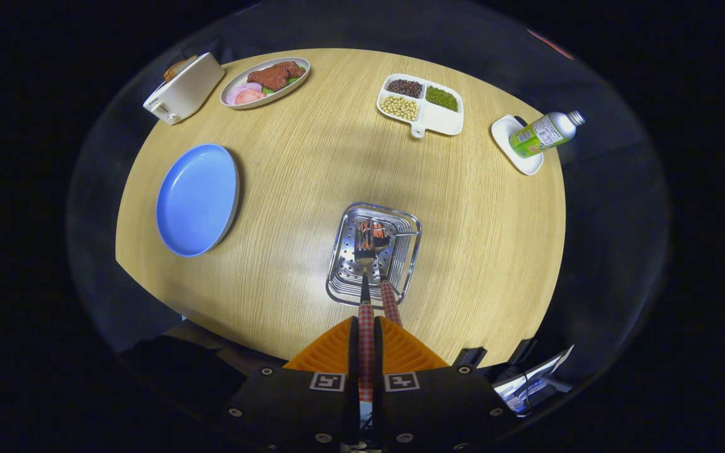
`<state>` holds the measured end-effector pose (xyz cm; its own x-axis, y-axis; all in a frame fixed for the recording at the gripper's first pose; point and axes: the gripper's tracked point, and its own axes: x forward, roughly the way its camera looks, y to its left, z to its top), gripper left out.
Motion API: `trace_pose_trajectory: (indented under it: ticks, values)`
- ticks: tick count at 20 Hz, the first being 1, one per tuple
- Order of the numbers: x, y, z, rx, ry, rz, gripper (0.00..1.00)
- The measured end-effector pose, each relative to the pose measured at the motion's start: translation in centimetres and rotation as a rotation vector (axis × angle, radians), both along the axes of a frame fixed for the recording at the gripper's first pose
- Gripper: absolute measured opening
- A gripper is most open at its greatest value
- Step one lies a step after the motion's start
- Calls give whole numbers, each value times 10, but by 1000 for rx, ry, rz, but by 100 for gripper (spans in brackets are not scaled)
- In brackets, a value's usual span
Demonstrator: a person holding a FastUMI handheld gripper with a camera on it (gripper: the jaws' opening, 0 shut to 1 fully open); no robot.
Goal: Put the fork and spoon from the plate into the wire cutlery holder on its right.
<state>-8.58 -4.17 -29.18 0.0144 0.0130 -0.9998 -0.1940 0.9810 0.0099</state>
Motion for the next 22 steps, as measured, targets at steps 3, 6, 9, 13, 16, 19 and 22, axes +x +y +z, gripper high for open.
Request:
trace_pose_trajectory:
  ticks: [3,6,9,13,16,19,22]
  values:
    - [3,1,-5,10,42,-11,10]
    - [-1,3,-10,23,93,-11,10]
    - [0,5,-13,38,105,-26,11]
    - [19,7,-5,61,-1,-71,14]
    - [38,11,9,109,-114,-153,26]
    - [62,14,35,155,-267,-202,45]
    - [85,15,72,197,-443,-252,66]
